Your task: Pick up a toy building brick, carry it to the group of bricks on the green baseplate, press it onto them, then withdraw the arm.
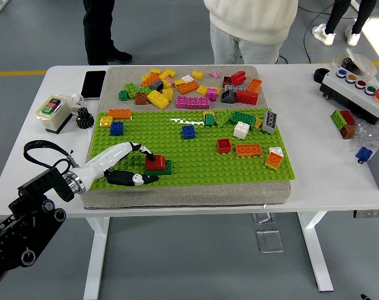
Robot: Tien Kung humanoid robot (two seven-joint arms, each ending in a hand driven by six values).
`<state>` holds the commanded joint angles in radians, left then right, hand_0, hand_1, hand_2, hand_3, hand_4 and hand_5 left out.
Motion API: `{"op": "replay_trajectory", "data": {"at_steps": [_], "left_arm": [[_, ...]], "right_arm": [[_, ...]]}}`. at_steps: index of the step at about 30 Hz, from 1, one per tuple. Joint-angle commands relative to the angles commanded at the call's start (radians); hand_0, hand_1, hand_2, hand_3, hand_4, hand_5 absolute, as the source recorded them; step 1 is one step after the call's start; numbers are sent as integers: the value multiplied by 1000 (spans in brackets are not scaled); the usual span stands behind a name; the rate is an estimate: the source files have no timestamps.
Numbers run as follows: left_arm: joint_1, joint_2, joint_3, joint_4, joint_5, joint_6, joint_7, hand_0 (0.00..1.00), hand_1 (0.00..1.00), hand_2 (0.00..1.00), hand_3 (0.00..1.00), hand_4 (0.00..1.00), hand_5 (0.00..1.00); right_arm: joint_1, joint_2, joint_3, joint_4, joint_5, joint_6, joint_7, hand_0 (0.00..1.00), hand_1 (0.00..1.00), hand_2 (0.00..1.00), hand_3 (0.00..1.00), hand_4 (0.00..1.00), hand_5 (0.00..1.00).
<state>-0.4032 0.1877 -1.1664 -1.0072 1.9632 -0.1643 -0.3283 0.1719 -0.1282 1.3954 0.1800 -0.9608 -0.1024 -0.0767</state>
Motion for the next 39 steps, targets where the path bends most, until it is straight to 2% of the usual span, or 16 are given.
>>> {"op": "replay_trajectory", "data": {"at_steps": [24,39], "left_arm": [[8,4,-11,-23,1,0,-5,914,818,777,599,998,579],[11,8,-18,-62,-11,-5,-5,920,818,777,597,998,578]], "right_arm": [[0,0,3,0,-2,1,0,760,679,728,663,928,508],[0,-1,4,0,0,2,2,760,679,728,663,927,506]]}}
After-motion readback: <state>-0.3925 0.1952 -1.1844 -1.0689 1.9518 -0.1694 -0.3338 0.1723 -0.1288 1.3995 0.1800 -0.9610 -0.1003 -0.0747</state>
